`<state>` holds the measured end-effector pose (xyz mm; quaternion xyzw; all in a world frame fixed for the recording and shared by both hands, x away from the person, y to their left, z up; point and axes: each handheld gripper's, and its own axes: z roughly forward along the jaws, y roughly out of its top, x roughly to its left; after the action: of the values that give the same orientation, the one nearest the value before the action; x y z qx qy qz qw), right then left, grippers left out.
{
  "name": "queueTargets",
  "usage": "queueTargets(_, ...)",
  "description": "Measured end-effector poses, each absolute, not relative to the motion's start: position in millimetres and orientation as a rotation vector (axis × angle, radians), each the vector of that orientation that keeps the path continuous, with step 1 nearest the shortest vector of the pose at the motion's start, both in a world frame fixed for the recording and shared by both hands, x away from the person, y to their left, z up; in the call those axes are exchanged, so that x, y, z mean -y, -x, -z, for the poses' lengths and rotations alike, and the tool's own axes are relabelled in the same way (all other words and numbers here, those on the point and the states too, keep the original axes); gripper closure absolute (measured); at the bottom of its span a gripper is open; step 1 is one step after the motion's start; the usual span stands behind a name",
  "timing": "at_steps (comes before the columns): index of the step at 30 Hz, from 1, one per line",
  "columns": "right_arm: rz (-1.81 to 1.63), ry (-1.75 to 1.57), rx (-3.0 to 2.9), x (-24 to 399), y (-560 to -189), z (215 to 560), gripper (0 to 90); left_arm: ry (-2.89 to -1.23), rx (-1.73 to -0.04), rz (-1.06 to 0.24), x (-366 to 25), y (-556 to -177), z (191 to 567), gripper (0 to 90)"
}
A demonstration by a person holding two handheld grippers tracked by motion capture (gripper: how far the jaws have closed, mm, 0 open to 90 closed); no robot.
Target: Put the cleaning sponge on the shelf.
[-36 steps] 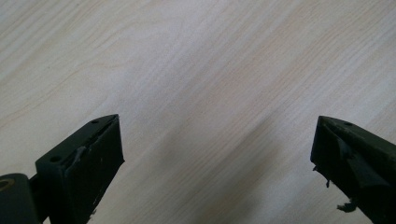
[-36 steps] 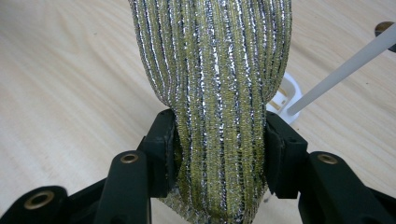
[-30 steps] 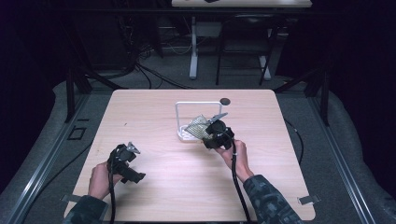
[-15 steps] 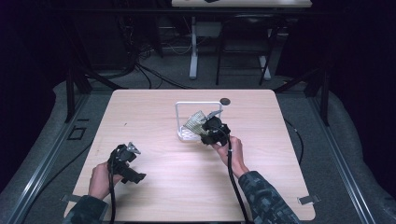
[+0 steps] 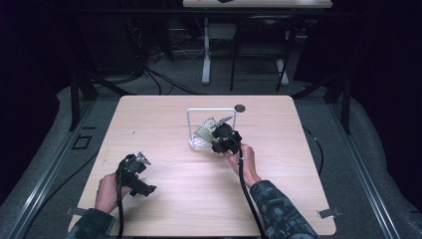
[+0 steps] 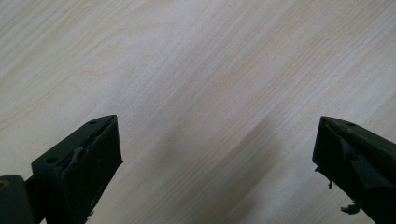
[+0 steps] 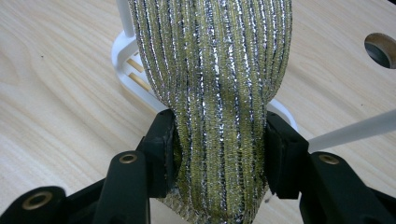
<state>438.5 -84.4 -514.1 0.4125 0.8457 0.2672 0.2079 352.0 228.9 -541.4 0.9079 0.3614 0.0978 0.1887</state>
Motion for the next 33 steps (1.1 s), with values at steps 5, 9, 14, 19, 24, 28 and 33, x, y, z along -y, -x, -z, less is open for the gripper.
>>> queueTargets(5,-0.727,-1.185,-2.360,81.2,-443.9,520.6,50.9,-2.564,-1.014,-0.273,-228.8,-351.3,542.1,1.1)
queueTargets(9,-0.700,-1.173,-2.355,76.9,-446.1,523.6,50.5,-2.561,-1.012,-0.273,-228.1,-350.9,541.9,1.1)
queueTargets(14,-0.669,-1.195,-2.352,71.9,-455.3,529.8,49.2,-2.567,-1.010,-0.275,-228.3,-350.8,542.0,1.2)
queueTargets(19,-0.666,-1.187,-2.351,67.4,-461.9,528.1,48.8,-2.565,-1.011,-0.276,-228.4,-350.2,542.2,1.2)
queueTargets(24,-0.654,-1.179,-2.356,60.9,-462.6,529.5,48.0,-2.566,-1.011,-0.279,-228.6,-349.9,542.0,1.2)
queueTargets(28,-0.643,-1.180,-2.357,56.9,-463.3,533.7,46.5,-2.573,-1.010,-0.281,-228.4,-349.4,542.2,1.6)
queueTargets(33,-0.617,-1.195,-2.374,59.8,-466.4,538.0,41.2,-2.576,-1.012,-0.284,-227.5,-349.5,542.8,2.2)
